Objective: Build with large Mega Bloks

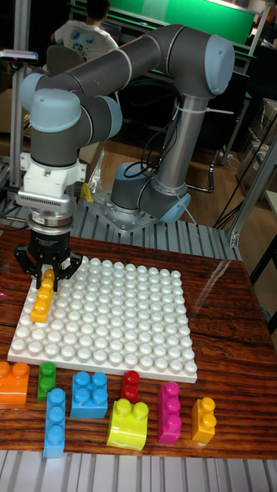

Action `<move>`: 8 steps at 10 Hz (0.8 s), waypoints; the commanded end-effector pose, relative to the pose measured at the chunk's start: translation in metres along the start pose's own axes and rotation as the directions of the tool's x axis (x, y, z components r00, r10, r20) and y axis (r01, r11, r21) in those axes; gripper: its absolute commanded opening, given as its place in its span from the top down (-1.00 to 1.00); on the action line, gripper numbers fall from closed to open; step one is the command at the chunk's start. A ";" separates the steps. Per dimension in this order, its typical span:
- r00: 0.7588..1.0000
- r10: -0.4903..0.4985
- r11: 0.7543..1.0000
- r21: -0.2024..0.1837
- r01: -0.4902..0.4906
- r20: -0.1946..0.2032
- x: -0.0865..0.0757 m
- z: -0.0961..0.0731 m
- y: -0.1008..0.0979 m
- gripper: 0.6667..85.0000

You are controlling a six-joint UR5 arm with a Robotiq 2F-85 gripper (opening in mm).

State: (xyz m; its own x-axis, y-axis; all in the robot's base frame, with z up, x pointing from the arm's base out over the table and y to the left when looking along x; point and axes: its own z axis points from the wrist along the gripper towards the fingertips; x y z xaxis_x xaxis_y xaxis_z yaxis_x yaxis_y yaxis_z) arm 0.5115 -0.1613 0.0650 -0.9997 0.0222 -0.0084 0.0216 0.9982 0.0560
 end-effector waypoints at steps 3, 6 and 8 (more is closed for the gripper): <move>1.000 0.014 1.000 -0.010 -0.014 0.013 -0.001 0.005 0.006 0.99; 1.000 0.019 1.000 -0.012 -0.019 0.019 -0.001 0.011 0.008 0.99; 1.000 0.017 1.000 -0.007 -0.017 0.021 -0.001 0.014 0.006 0.99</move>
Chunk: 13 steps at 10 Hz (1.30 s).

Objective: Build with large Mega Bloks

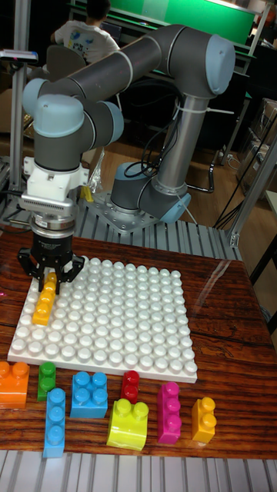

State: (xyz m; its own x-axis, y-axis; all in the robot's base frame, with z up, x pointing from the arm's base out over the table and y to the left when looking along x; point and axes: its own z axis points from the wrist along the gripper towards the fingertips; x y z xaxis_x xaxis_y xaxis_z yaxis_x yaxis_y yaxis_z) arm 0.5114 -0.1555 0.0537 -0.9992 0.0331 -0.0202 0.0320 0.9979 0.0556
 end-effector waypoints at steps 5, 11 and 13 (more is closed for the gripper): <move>1.000 0.005 1.000 -0.002 -0.005 0.027 -0.009 0.019 0.000 0.99; 1.000 0.001 1.000 -0.007 -0.001 0.030 -0.010 0.019 -0.002 0.99; 1.000 -0.001 1.000 -0.004 0.001 0.027 -0.009 0.016 0.000 0.99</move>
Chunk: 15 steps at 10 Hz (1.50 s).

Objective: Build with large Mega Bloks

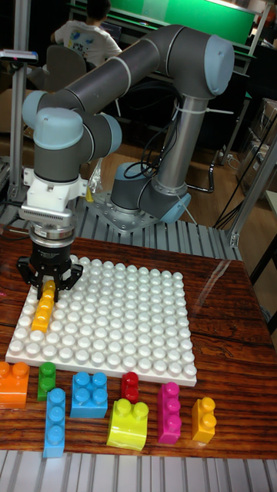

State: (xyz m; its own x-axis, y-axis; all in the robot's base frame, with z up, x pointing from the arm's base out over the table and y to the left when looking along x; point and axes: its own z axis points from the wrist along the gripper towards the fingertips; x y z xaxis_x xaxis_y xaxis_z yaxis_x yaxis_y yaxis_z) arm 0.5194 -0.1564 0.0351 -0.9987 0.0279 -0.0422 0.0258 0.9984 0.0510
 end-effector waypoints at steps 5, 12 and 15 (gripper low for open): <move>0.999 -0.052 0.998 -0.021 0.052 0.004 -0.003 -0.003 0.005 0.38; 0.996 -0.094 0.995 -0.043 0.094 0.008 -0.004 -0.007 0.010 -0.15; 0.996 -0.090 0.995 -0.031 0.090 -0.001 -0.010 -0.024 0.002 -0.08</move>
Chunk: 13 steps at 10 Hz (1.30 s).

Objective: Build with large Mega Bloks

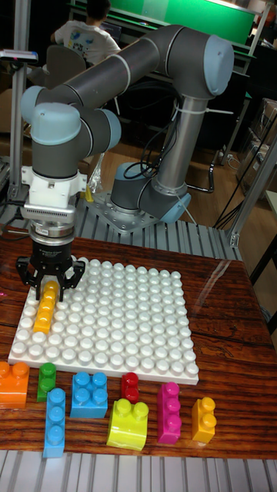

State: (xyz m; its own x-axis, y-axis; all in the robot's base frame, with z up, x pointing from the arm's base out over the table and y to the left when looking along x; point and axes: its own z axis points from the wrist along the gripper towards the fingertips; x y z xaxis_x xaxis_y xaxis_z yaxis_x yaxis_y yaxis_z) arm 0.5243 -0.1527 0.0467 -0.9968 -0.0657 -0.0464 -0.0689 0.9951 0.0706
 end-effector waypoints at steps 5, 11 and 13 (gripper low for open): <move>1.000 -0.019 1.000 -0.012 0.019 -0.025 -0.021 -0.036 -0.026 0.06; 0.981 -0.192 0.981 0.022 0.193 -0.034 -0.054 -0.040 -0.081 0.03; 0.984 -0.173 0.984 0.034 0.174 -0.032 -0.064 -0.039 -0.098 0.03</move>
State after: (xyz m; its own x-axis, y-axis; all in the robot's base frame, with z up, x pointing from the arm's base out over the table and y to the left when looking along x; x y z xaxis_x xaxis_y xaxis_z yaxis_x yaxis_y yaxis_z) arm 0.5792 -0.2300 0.0823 -0.9749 -0.2217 -0.0194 -0.2223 0.9744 0.0331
